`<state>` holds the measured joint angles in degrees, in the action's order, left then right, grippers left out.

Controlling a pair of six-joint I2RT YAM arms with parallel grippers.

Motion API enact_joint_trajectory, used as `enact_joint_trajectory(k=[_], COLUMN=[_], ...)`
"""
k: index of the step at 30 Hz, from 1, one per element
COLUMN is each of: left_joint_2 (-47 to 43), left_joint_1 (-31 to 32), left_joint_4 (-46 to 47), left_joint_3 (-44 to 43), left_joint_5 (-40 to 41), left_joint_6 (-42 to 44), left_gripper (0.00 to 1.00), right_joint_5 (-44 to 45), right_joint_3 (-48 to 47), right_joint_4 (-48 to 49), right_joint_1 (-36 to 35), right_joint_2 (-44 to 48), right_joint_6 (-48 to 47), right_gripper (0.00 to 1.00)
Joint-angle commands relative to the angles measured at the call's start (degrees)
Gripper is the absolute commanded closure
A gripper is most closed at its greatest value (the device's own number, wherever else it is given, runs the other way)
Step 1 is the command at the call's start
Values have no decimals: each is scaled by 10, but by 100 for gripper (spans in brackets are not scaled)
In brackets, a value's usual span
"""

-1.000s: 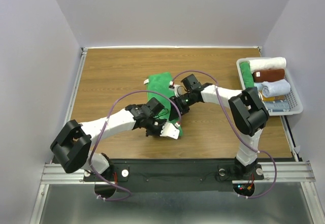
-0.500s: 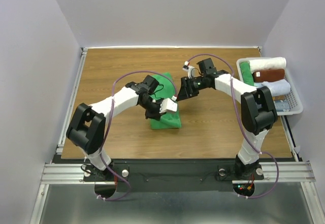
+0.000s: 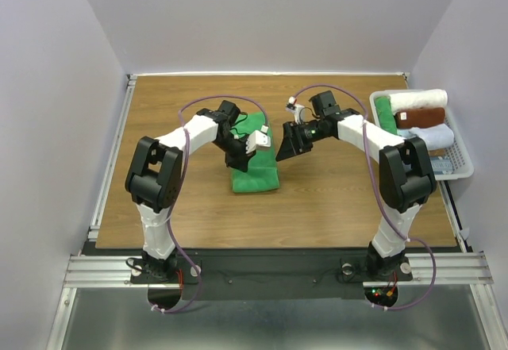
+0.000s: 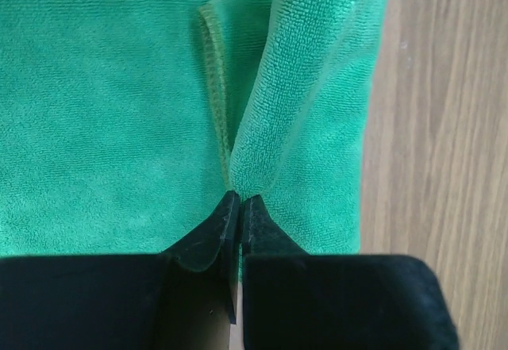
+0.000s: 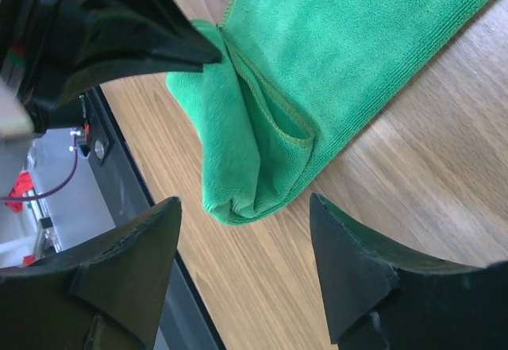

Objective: Roll the towels
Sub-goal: Roll the towel

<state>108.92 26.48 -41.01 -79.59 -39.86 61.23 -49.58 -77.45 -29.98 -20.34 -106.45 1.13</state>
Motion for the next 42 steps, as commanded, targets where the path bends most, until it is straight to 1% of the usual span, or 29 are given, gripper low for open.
enact_joint_trajectory(k=[1, 7, 12, 18, 22, 26, 27, 28, 29, 30, 32, 33, 35, 36, 38, 39, 41, 42], left_joint_2=[5, 12, 26, 36, 39, 42, 42, 42, 42, 41, 38, 31, 18, 11, -19, -33, -65, -101], left_joint_1=[-6, -9, -12, -16, -18, -22, -22, -22, -22, -22, -24, -25, -26, -27, -28, -28, -28, -28], left_joint_4=[-17, -5, -5, -4, -2, 2, 3, 5, 5, 6, 13, 19, 23, 27, 44, 53, 86, 98], left_joint_3=[-30, -34, -40, -40, -46, -57, -58, -58, -59, -58, -56, -50, -36, -31, -9, 0, 35, 48], left_joint_5=[-16, -15, -15, -12, -15, -17, -16, -14, -12, -10, -4, 0, 0, 5, 11, 22, 31, 36], left_joint_6=[6, -4, -9, -11, -17, -31, -36, -37, -36, -36, -38, -38, -38, -39, -40, -43, -44, -42], left_gripper=[100, 100, 100, 100, 100, 100, 100, 100, 100, 100, 100, 95, 88, 79, 71, 63, 58, 56], right_joint_5=[-9, 2, 1, -5, -2, 12, 12, 15, 29, 33, 49, 58, 65, 64, 66, 66, 65, 63], right_joint_3=[-26, -46, -37, -27, -28, -31, -31, -34, -37, -39, -47, -51, -62, -66, -73, -75, -75, -75], right_joint_4=[-4, -3, -2, -1, -2, -2, -2, -2, -2, -2, -2, -2, -3, -2, -2, -3, -4, -3], right_joint_1=[-3, -14, -22, -29, -37, -49, -50, -49, -50, -50, -50, -50, -50, -50, -50, -49, -50, -49], right_joint_2=[5, -29, -49, -51, -64, -88, -92, -96, -105, -110, -119, -132, -143, -152, -157, -160, -159, -156], right_joint_6=[-20, -13, -21, -35, -33, -33, -33, -30, -23, -22, -17, -15, -13, 3, 7, 7, 6, 8], right_gripper=[29, 27, 27, 25, 26, 43, 48, 59, 64, 68, 72, 74, 76, 76, 76, 76, 76, 76])
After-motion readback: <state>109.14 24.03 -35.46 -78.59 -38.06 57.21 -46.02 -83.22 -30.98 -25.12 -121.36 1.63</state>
